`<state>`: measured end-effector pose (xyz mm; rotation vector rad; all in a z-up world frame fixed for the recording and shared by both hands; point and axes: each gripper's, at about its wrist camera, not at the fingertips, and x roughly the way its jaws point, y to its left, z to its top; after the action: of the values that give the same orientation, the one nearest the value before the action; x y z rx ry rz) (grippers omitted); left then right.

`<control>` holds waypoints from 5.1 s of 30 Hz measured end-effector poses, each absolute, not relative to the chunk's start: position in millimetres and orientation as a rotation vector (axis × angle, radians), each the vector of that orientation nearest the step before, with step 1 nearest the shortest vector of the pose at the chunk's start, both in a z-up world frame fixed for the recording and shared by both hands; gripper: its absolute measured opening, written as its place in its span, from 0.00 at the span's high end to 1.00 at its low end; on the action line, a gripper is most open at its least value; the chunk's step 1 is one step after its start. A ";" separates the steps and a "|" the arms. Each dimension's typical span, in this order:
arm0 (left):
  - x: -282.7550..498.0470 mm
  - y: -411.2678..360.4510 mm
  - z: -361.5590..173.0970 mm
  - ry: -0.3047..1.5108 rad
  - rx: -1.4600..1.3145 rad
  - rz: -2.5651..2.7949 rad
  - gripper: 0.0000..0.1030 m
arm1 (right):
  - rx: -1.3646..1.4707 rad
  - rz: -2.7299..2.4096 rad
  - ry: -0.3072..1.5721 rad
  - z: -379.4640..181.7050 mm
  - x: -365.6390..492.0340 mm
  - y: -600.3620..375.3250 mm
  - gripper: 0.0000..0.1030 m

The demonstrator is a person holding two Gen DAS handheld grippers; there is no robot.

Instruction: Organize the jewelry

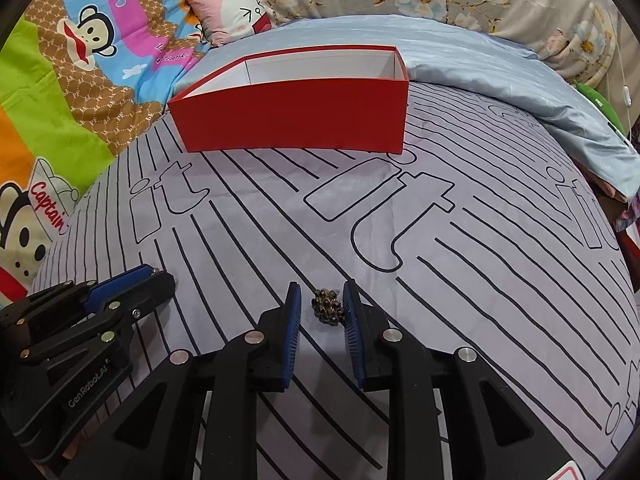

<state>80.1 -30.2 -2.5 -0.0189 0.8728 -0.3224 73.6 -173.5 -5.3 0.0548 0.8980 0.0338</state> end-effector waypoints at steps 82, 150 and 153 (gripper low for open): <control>307.3 -76.9 42.1 0.771 0.057 -0.195 0.83 | 0.096 0.090 0.792 39.5 281.9 -198.1 0.85; 181.1 -40.5 71.7 0.769 0.014 -0.085 0.31 | 0.117 -0.069 0.727 77.2 152.7 -190.6 0.30; 180.7 -40.2 73.8 0.773 0.021 -0.087 0.31 | 0.131 -0.067 0.731 78.3 151.7 -191.5 0.29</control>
<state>180.7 -40.2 73.8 0.0207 0.7733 -0.0868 151.7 -191.5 78.3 0.1308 0.7311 -0.0667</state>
